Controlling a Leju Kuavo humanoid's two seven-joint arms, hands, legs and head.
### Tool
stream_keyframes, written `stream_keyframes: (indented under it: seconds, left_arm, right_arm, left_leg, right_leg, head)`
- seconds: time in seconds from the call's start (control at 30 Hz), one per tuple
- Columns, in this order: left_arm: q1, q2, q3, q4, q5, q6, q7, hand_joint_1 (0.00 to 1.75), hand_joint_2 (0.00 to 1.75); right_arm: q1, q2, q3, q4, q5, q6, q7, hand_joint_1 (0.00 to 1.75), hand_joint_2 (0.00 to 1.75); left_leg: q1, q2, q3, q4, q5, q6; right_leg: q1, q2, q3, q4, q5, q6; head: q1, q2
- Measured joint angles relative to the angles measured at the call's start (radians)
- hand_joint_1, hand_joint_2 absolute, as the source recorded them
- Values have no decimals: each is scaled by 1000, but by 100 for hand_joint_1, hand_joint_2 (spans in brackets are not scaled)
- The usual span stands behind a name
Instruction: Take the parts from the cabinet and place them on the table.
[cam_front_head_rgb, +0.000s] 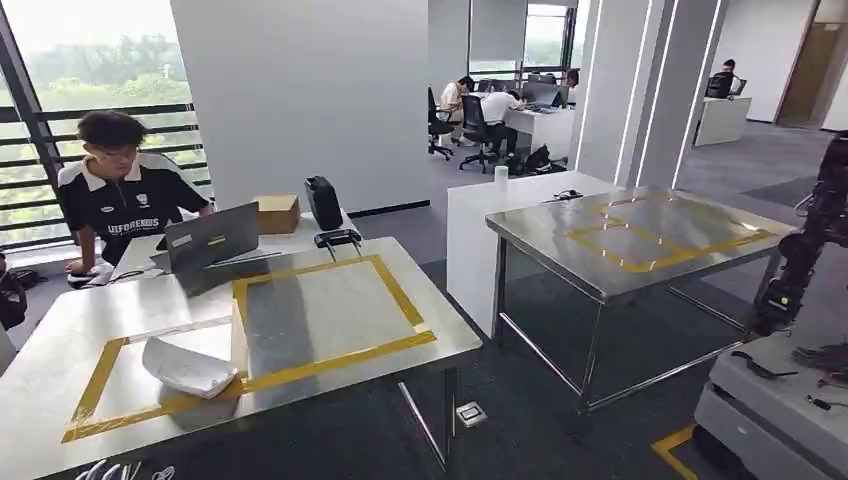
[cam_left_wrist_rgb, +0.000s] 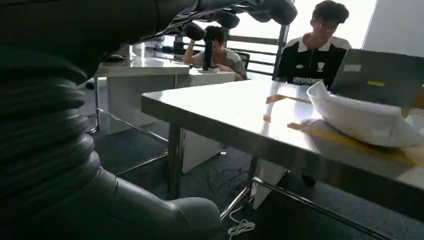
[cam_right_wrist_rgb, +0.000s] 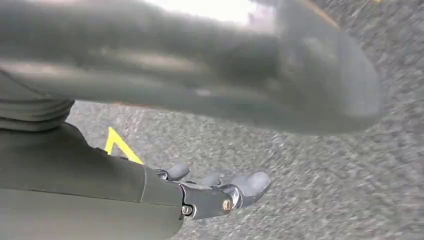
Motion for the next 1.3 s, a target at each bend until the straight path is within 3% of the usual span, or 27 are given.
stream_keyframes:
  seconds: [0.03, 0.1, 0.17, 0.2, 0.23, 0.37, 0.4, 0.43, 0.5, 0.53, 0.57, 0.6, 0.67, 0.7, 0.73, 0.77, 0.87, 0.9, 0.93, 1.0, 1.03, 1.07, 1.13, 1.2, 1.23, 1.27, 1.3]
  left_arm:
    - [23, -4, 2, -2, 10, 6, -5, 0, 175]
    - [54, -17, 5, -2, 22, 14, -13, 0, 175]
    - [63, -29, 8, -2, 26, 17, -22, 0, 175]
    - [64, -34, 12, -2, 29, 19, -26, 0, 175]
    - [64, -38, 13, -5, 30, 23, -30, 0, 175]
    - [71, -56, 20, -6, 39, 31, -40, 0, 175]
    - [70, -58, 21, -5, 39, 31, -42, 0, 175]
    - [70, -63, 23, -7, 38, 32, -43, 0, 175]
    - [71, -71, 24, -12, 28, 32, -39, 0, 175]
    - [71, -75, 24, -12, 16, 32, -34, 0, 175]
    - [71, -80, 24, -12, 7, 32, -28, 0, 175]
    - [70, -87, 24, -12, -3, 32, -26, 0, 175]
    - [68, -98, 24, -13, -12, 30, -23, 0, 175]
    - [66, -105, 24, -15, -13, 29, -22, 0, 175]
    - [66, -108, 24, -19, -13, 29, -22, 0, 175]
    - [63, -111, 24, -22, -13, 25, -22, 0, 175]
    - [53, -117, 24, -22, -10, 15, -18, 0, 175]
    - [53, -118, 24, -21, -10, 12, -18, 0, 175]
    - [54, -119, 24, -19, -11, 10, -16, 0, 175]
    - [53, -120, 25, -19, -11, 5, -15, 0, 175]
    - [53, -121, 25, -18, -11, 2, -14, 0, 175]
    - [55, -122, 26, -16, -11, 1, -14, 0, 175]
    - [60, -124, 26, -13, -10, -6, -14, 0, 175]
    - [62, -126, 26, -11, -11, -11, -16, 0, 175]
    - [61, -126, 26, -13, -11, -14, -18, 0, 175]
    - [60, -128, 27, -13, -10, -16, -20, 0, 175]
    - [61, -128, 27, -11, -10, -18, -21, 0, 175]
  right_arm:
    - [2, -1, 0, 0, 0, 0, 2, 0, 0]
    - [4, -2, 0, 0, 0, -3, 4, 0, 0]
    - [3, -3, 0, 0, 3, -3, 7, 0, 0]
    - [1, -3, 1, 0, 8, -3, 7, 0, 0]
    - [1, -5, 2, 0, 8, -3, 6, 0, 0]
    - [3, -13, 2, -1, 10, 0, -2, 0, 0]
    - [4, -17, 2, -1, 9, 2, -5, 0, 0]
    - [5, -15, 2, -1, 9, 2, -15, 0, 0]
    - [4, -21, 2, -1, 7, 2, -33, 0, 0]
    - [3, -23, 2, -1, 6, 1, -41, 0, 0]
    - [2, -26, 2, -2, 2, 0, -45, 0, 0]
    - [2, -27, 2, -2, 0, 0, -49, 0, 0]
    - [2, -32, 2, -2, -2, 0, -50, 0, 0]
    - [0, -32, 2, -3, -2, 0, -50, 0, 0]
    - [-4, -33, 2, -4, -2, 0, -50, 0, 0]
    - [-8, -34, 2, -5, -3, 0, -50, 0, 0]
    - [-7, -36, 2, -5, -9, -3, -47, 0, 0]
    - [-6, -35, 2, -5, -11, -3, -44, 0, 0]
    - [-7, -35, 2, -5, -11, -3, -44, 0, 0]
    - [-7, -36, 1, -5, -11, -3, -39, 0, 0]
    - [-6, -36, 1, -5, -11, -4, -36, 0, 0]
    - [-5, -36, 1, -5, -11, -3, -36, 0, 0]
    - [-5, -36, 1, -5, -11, -3, -33, 0, 0]
    - [-4, -36, 0, -5, -11, -4, -32, 0, 0]
    - [-5, -34, 0, -5, -11, -3, -29, 0, 0]
    - [-5, -34, 0, -5, -11, -4, -29, 0, 0]
    - [-5, -34, 0, -5, -11, -4, -29, 0, 0]
  left_leg:
    - [0, 0, -9, 66, -23, -3]
    - [0, 0, 11, 96, 22, -5]
    - [0, 1, 95, -5, 84, -1]
    - [0, 1, 162, -92, 73, 2]
    - [-8, 1, 224, -179, 23, 7]
    - [-13, 0, 205, -200, 41, 42]
    - [-8, 5, 196, -203, 56, 51]
    - [-7, 3, 187, -204, 67, 60]
    - [-7, 3, 157, -203, 91, 61]
    - [-7, 4, 142, -202, 102, 60]
    - [-7, 4, 128, -201, 113, 59]
    - [-6, 5, 113, -199, 123, 56]
    - [-3, 4, 87, -194, 141, 49]
    - [-2, 4, 79, -190, 150, 43]
    - [-2, 4, 73, -188, 156, 36]
    - [-2, 5, 72, -189, 162, 28]
    - [-2, 6, 74, -201, 188, 6]
    - [1, 5, 69, -198, 188, 1]
    - [1, 4, 53, -175, 146, 0]
    - [1, 3, 18, -45, 28, -2]
    - [1, 3, -1, 35, -15, -4]
    - [1, 3, -9, 97, -31, -4]
    - [-1, 3, 29, 91, 22, 4]
    - [-9, 3, 137, -52, 77, 22]
    - [-16, 5, 197, -140, 53, 33]
    - [-19, 6, 240, -203, 29, 34]
    - [-23, 5, 232, -208, 27, 34]
  right_leg:
    - [1, 0, -13, 2, 9, -1]
    - [2, -1, -45, 10, 26, 2]
    - [2, -4, -76, 21, 42, 8]
    - [2, -5, -88, 30, 49, 12]
    - [6, -6, -97, 37, 53, 18]
    - [3, -7, -97, 28, 86, 43]
    - [-3, -2, -106, 39, 67, 49]
    - [-4, -2, -120, 70, 15, 56]
    - [-11, -2, -159, 206, -102, 68]
    - [-13, -2, -173, 279, -137, 72]
    - [-15, -2, -174, 322, -139, 74]
    - [-17, -2, -156, 326, -110, 77]
    - [-21, -2, -69, 227, -42, 78]
    - [-21, -2, 9, 125, -34, 77]
    - [-21, 1, 59, 44, -76, 74]
    - [-11, 5, 77, 16, -82, 59]
    - [-7, 4, 61, 17, -65, 35]
    - [-15, -1, 49, 8, -50, 23]
    - [-13, -4, 41, 8, -39, 14]
    - [-9, -4, 14, 8, -20, 5]
    - [-6, -5, 0, 9, -9, 3]
    - [-2, -5, -15, 10, 1, 1]
    - [4, -5, -40, 13, 21, 1]
    - [7, -5, -65, 20, 40, 4]
    - [6, -6, -72, 24, 45, 7]
    - [10, -6, -78, 29, 50, 13]
    - [8, -8, -79, 28, 59, 19]
  head:
    - [-1, 0]
    - [0, 0]
    - [0, 0]
    - [0, 0]
    - [0, 0]
    - [0, 0]
    - [0, 0]
    - [1, 0]
    - [1, 0]
    - [2, 0]
    - [2, 0]
    - [2, 0]
    - [2, 0]
    - [2, 0]
    - [2, 0]
    - [2, 0]
    - [1, 0]
    - [0, 0]
    - [0, 0]
    - [-2, 0]
    - [-2, 0]
    - [-1, 0]
    - [-1, 0]
    - [-1, 0]
    - [-1, 0]
    - [-2, 0]
    - [-1, 0]
